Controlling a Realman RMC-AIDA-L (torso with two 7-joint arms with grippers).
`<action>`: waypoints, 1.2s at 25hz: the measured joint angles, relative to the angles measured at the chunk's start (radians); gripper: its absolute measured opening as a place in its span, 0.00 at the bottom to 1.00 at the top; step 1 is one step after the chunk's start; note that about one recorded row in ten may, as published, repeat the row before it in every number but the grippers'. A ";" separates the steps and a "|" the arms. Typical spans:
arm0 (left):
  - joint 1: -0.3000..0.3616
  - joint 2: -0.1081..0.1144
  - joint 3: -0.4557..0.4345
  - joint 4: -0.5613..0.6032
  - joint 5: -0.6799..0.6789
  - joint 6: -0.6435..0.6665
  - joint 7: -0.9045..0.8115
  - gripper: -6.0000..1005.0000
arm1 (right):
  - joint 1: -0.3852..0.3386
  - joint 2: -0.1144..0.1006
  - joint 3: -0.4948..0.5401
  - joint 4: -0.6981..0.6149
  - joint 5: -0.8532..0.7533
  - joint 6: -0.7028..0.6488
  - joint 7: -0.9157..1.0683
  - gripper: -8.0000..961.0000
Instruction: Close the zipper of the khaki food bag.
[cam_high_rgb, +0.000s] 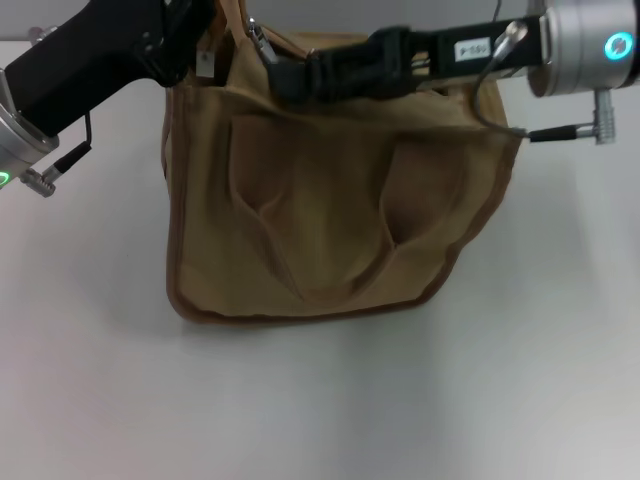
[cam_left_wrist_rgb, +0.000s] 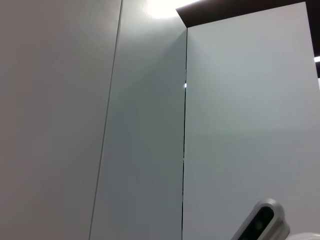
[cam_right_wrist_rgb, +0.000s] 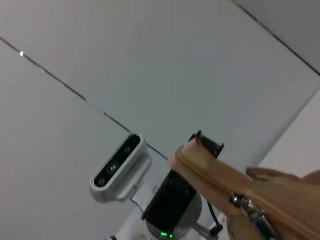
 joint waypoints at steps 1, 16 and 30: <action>0.000 0.000 0.001 0.000 0.000 0.000 0.000 0.06 | 0.000 0.004 0.000 -0.002 -0.005 0.000 -0.004 0.45; 0.000 0.000 0.011 0.003 -0.008 -0.003 -0.003 0.06 | -0.127 0.013 0.110 -0.123 -0.006 0.006 -0.089 0.45; -0.022 0.000 0.018 -0.005 -0.008 -0.011 -0.006 0.06 | -0.111 0.032 0.103 -0.118 -0.034 0.021 -0.127 0.45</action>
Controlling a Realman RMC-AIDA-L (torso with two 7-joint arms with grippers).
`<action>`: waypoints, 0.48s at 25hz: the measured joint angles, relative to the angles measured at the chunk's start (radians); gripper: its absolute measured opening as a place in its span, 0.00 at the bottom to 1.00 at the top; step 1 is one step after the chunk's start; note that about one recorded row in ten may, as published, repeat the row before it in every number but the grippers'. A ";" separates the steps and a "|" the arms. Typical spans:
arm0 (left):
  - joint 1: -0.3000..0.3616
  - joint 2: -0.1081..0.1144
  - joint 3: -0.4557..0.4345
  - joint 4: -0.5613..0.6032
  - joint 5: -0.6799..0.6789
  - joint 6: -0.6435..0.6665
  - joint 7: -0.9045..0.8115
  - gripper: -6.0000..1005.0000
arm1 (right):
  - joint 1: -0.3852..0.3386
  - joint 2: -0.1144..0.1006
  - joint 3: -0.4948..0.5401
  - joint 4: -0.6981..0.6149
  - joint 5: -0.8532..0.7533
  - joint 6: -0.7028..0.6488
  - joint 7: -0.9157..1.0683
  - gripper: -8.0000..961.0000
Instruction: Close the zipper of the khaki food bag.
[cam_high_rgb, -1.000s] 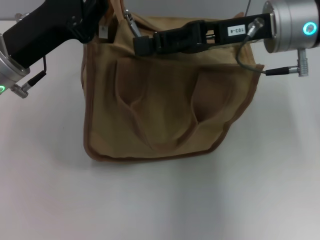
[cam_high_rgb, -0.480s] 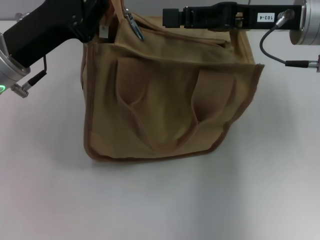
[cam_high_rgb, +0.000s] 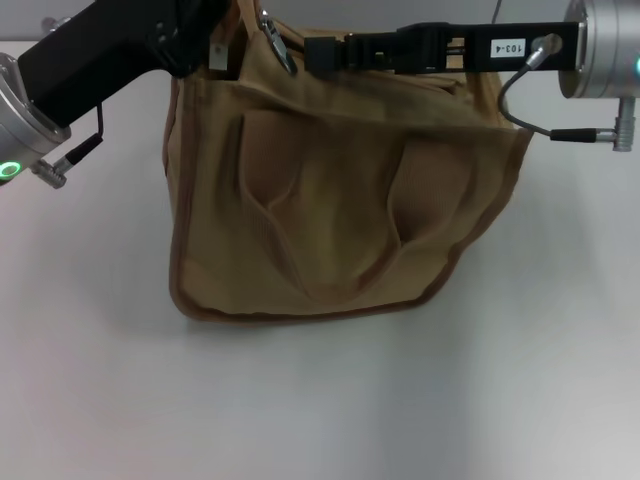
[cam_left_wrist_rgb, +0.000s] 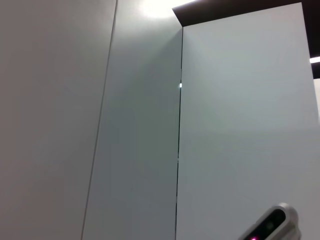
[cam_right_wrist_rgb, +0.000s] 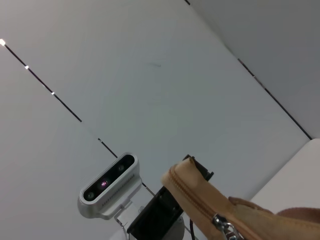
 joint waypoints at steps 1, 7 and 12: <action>0.000 0.000 0.003 0.000 0.000 0.000 0.000 0.06 | 0.003 0.002 -0.001 0.000 -0.003 0.003 0.000 0.45; -0.001 0.000 0.030 0.005 -0.013 0.000 0.000 0.06 | 0.022 0.023 -0.002 0.000 -0.054 0.035 -0.005 0.45; -0.003 0.000 0.043 0.006 -0.025 -0.001 0.000 0.07 | 0.034 0.045 -0.003 -0.006 -0.065 0.040 -0.045 0.45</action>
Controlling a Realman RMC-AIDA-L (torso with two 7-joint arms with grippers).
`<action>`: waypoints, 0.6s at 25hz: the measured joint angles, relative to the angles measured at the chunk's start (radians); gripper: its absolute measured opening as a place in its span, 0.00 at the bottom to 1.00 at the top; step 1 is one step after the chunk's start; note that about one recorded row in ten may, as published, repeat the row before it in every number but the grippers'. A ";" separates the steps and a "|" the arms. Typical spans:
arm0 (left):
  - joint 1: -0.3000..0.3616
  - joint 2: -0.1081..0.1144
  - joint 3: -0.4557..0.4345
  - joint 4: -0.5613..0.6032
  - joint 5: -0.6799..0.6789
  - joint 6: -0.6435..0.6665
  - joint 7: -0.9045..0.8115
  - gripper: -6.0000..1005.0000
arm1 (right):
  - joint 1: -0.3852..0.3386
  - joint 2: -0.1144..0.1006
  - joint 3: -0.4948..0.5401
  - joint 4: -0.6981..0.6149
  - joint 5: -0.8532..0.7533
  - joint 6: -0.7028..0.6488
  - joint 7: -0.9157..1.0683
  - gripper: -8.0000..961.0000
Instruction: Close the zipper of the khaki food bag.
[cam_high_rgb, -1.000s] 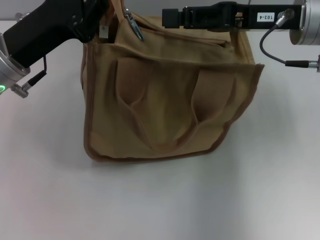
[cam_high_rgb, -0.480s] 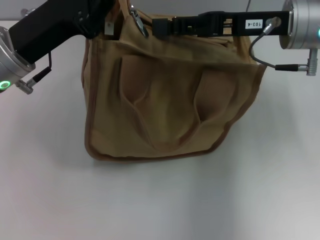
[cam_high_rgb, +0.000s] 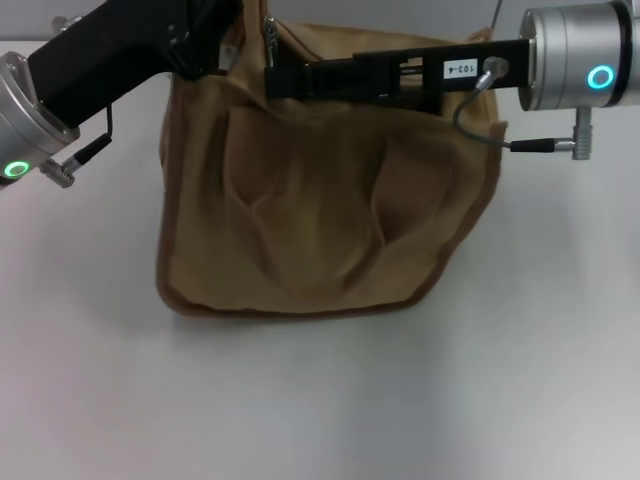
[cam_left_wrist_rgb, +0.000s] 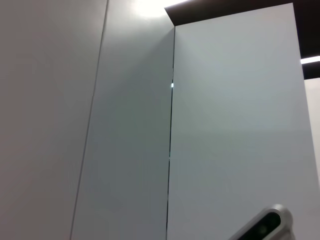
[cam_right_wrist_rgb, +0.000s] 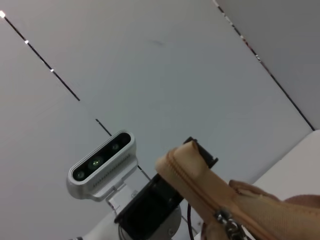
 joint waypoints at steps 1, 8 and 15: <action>-0.001 0.000 0.003 0.001 -0.001 0.000 0.000 0.07 | 0.003 0.002 0.001 -0.001 0.000 0.004 -0.001 0.45; -0.001 0.000 0.011 0.006 -0.004 0.000 0.000 0.07 | 0.008 0.005 0.002 -0.005 0.002 0.016 -0.027 0.45; -0.003 0.000 0.012 0.006 -0.006 0.000 -0.002 0.07 | 0.010 0.013 0.006 -0.018 0.003 0.020 -0.044 0.45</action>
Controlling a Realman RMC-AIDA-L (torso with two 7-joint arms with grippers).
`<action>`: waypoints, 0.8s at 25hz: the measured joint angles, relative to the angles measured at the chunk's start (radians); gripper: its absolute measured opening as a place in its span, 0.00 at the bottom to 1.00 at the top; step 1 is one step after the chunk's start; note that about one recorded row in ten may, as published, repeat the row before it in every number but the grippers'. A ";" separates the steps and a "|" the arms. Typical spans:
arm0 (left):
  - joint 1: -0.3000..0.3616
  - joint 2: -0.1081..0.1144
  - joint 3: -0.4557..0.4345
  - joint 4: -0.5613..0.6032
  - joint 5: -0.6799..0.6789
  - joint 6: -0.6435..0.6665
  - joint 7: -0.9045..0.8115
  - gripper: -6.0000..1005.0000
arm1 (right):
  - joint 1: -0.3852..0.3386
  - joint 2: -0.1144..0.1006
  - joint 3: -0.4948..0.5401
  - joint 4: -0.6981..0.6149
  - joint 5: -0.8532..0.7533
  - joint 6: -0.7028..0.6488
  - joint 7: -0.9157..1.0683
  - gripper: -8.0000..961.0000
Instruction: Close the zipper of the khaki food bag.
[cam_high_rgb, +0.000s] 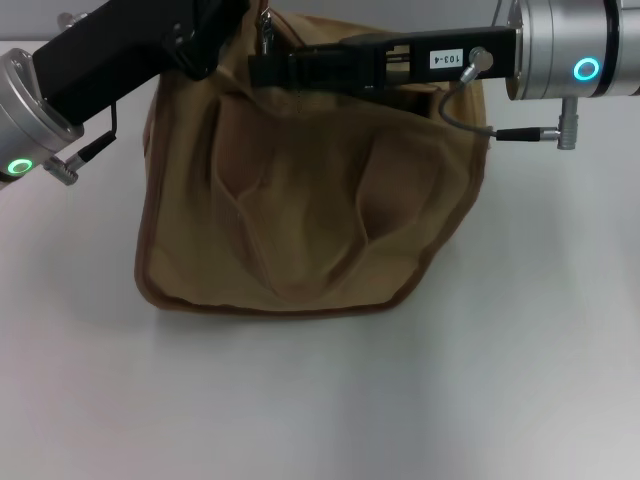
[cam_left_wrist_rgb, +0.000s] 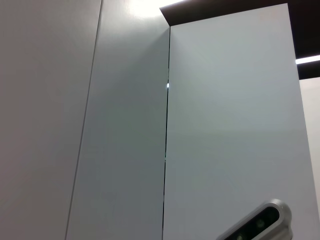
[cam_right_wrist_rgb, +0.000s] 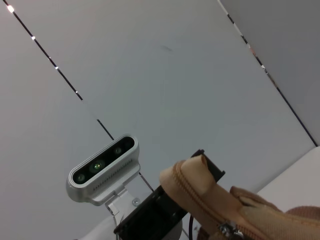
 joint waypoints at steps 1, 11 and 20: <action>0.000 0.000 0.002 0.000 0.000 0.000 -0.002 0.07 | 0.000 0.000 0.000 -0.001 0.000 0.001 -0.006 0.45; 0.003 0.000 0.005 0.000 0.000 0.002 -0.004 0.07 | -0.002 0.012 -0.001 -0.006 -0.002 0.003 -0.064 0.20; 0.013 0.000 -0.003 -0.006 0.000 0.000 0.004 0.07 | -0.022 0.012 0.001 -0.004 0.001 -0.002 -0.066 0.09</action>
